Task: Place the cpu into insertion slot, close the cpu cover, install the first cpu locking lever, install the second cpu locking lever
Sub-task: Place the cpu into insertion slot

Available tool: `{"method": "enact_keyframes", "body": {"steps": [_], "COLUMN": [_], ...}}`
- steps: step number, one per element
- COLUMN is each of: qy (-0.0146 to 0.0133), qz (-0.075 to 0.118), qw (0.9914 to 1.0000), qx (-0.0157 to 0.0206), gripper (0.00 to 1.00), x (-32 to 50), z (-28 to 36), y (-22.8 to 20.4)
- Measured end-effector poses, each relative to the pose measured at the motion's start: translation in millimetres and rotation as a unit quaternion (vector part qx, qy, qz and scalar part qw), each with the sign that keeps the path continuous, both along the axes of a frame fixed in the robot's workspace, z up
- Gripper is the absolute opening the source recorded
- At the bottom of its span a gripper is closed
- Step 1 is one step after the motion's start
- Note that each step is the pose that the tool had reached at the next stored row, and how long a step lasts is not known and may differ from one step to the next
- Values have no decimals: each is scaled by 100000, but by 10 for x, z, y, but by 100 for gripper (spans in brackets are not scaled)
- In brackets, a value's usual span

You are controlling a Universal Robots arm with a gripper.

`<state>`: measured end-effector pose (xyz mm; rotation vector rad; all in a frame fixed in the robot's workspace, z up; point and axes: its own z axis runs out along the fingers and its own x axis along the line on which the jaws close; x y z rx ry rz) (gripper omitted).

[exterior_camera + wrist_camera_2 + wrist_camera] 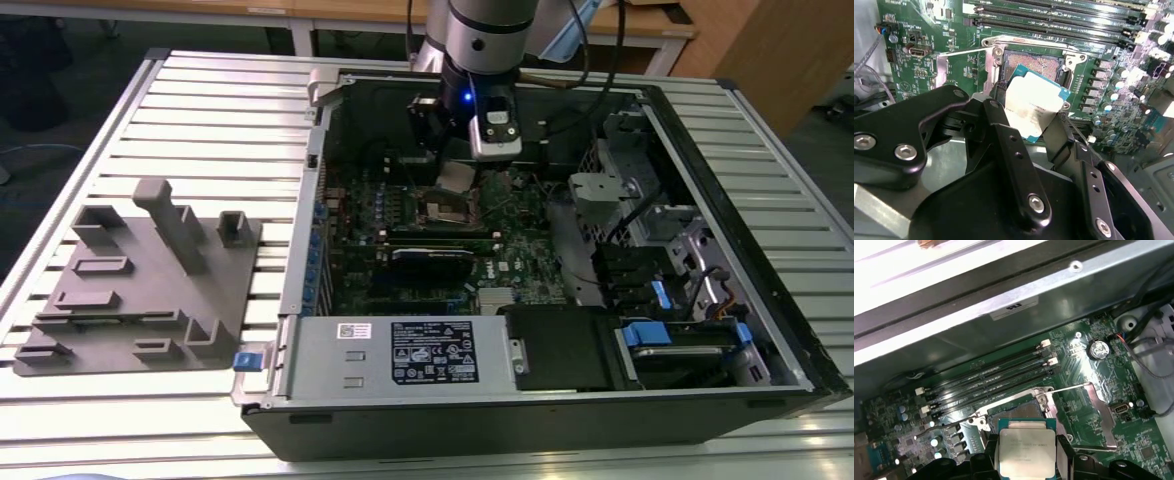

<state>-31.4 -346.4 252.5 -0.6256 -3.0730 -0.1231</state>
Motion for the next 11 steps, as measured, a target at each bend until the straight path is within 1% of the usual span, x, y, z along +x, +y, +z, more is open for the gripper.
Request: {"method": "enact_keyframes", "body": {"steps": [3,6,7,9,11], "qy": [-2,-4,-4,-5,-5], "qz": [-2123,-4431,-5215,-6924,-8757], "qw": [99977,99902,99864,99760,99616], "qx": [4,7,9,9,8], "gripper": [54,54,54,54,54], "x": [0,0,0,0,0], "z": [-2,-3,-3,-4,-4], "y": [0,0,0,0,0]}}
